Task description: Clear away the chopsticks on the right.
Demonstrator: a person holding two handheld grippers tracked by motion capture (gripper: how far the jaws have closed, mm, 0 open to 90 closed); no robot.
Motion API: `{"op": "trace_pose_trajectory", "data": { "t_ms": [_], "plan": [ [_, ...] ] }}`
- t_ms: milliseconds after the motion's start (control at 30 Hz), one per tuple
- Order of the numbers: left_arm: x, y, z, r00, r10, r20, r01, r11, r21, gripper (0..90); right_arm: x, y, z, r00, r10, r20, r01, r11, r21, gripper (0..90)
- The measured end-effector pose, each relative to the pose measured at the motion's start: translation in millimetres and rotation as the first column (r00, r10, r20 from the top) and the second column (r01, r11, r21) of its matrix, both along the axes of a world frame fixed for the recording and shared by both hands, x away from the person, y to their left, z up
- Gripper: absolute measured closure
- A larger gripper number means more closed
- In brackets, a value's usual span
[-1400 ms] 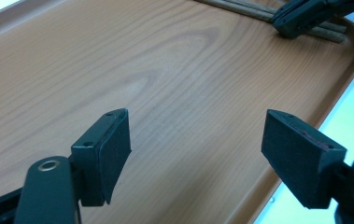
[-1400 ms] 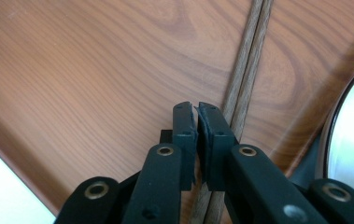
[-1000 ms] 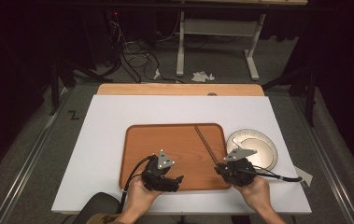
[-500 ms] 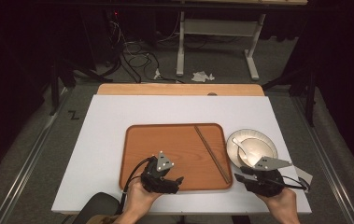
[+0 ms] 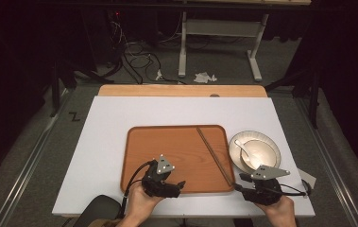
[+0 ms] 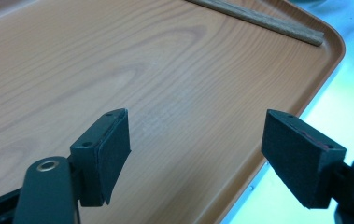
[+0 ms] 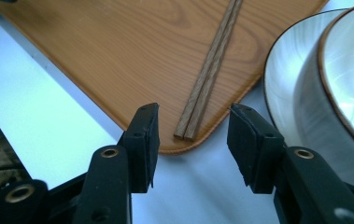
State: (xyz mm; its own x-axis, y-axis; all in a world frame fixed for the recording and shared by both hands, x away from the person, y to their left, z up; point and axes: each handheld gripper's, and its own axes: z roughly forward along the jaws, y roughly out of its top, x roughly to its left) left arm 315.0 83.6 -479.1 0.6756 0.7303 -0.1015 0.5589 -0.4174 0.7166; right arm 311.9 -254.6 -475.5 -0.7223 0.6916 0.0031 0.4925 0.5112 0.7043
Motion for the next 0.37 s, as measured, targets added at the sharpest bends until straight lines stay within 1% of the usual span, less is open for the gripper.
{"op": "trace_pose_trajectory", "data": {
  "t_ms": [33, 133, 167, 267, 300, 367],
  "plan": [
    [0.1, -0.2, -0.1, 1.0, -0.001, -0.001, 0.001, 1.0, 0.0, 24.1, 0.4, 1.0, -1.5, 1.0, 0.005, -0.002, -0.005, 0.9999, -0.014, 53.9],
    [0.4, 0.0, -0.1, 1.0, 0.004, -0.004, -0.004, 1.0, -0.002, 24.1, 0.5, 0.6, -1.2, 1.0, -0.002, 0.002, 0.002, 0.9999, -0.017, 53.4],
    [0.8, -0.4, -0.2, 1.0, 0.004, -0.006, -0.004, 1.0, 0.0, 24.1, 0.4, -0.2, -0.4, 1.0, -0.003, 0.004, 0.003, 0.9999, -0.011, 52.8],
    [1.0, -1.0, -0.9, 1.0, -0.001, -0.006, 0.001, 1.0, 0.004, 24.1, 1.1, 0.5, -1.2, 0.9999, 0.001, 0.013, 0.0, 0.9998, -0.019, 52.0],
    [1.2, -1.3, -1.2, 1.0, -0.004, -0.006, 0.004, 1.0, 0.007, 24.1, 2.4, 1.9, -2.0, 0.9997, 0.012, 0.02, -0.012, 0.9997, -0.022, 51.7],
    [1.7, -1.5, -1.5, 1.0, -0.003, -0.008, 0.003, 1.0, 0.008, 24.1, 2.4, 2.4, -1.7, 0.9998, 0.014, 0.013, -0.013, 0.9996, -0.025, 51.8]
  ]
}}
